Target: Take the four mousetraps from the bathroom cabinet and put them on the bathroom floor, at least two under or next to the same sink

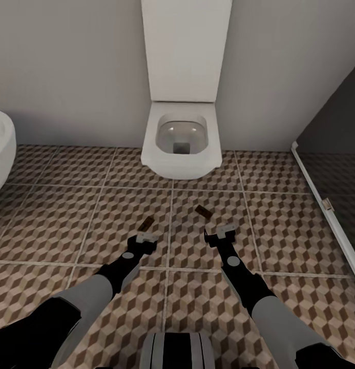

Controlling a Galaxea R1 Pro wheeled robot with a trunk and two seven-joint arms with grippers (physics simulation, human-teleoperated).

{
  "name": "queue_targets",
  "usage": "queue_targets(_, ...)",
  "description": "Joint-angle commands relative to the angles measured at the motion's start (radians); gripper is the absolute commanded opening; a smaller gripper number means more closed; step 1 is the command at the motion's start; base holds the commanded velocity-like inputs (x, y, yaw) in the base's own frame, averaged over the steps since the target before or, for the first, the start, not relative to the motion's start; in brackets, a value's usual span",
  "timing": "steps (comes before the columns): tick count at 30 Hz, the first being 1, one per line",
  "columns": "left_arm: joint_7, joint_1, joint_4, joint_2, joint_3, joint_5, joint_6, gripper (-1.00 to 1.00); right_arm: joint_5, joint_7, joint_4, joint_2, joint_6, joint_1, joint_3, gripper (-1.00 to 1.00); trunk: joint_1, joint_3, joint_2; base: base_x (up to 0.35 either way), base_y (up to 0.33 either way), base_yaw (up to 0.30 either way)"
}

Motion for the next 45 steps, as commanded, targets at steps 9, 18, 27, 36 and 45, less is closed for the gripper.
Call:
queue_targets(9,0.002,-0.001,0.098,0.005,-0.009,0.009,-0.087,1.0,0.009,-0.009,0.005,-0.007,-0.001,-0.001,0.003,1.0,-0.035,0.028,0.063,0.0,0.0,0.0)
queue_targets(18,0.003,-0.001,0.236,0.007,-0.009,0.01,-0.258,1.0,0.007,-0.007,0.025,-0.013,-0.012,-0.001,0.003,1.0,-0.069,0.056,0.126,0.0,0.0,0.0)
queue_targets(27,0.002,0.002,0.264,0.009,-0.009,0.011,-0.28,1.0,0.007,-0.007,0.143,-0.019,-0.111,-0.001,0.003,1.0,-0.104,0.084,0.189,0.0,0.0,0.0)
queue_targets(36,0.003,0.029,0.266,0.01,-0.009,0.011,-0.381,1.0,0.004,-0.002,0.236,-0.051,-0.196,0.0,0.004,1.0,-0.138,0.112,0.252,0.0,0.0,0.0)
queue_targets(45,0.003,0.038,0.266,0.012,-0.008,0.012,-0.393,1.0,0.002,0.0,0.271,-0.054,-0.232,0.003,0.005,1.0,-0.173,0.141,0.315,0.0,0.0,0.0)
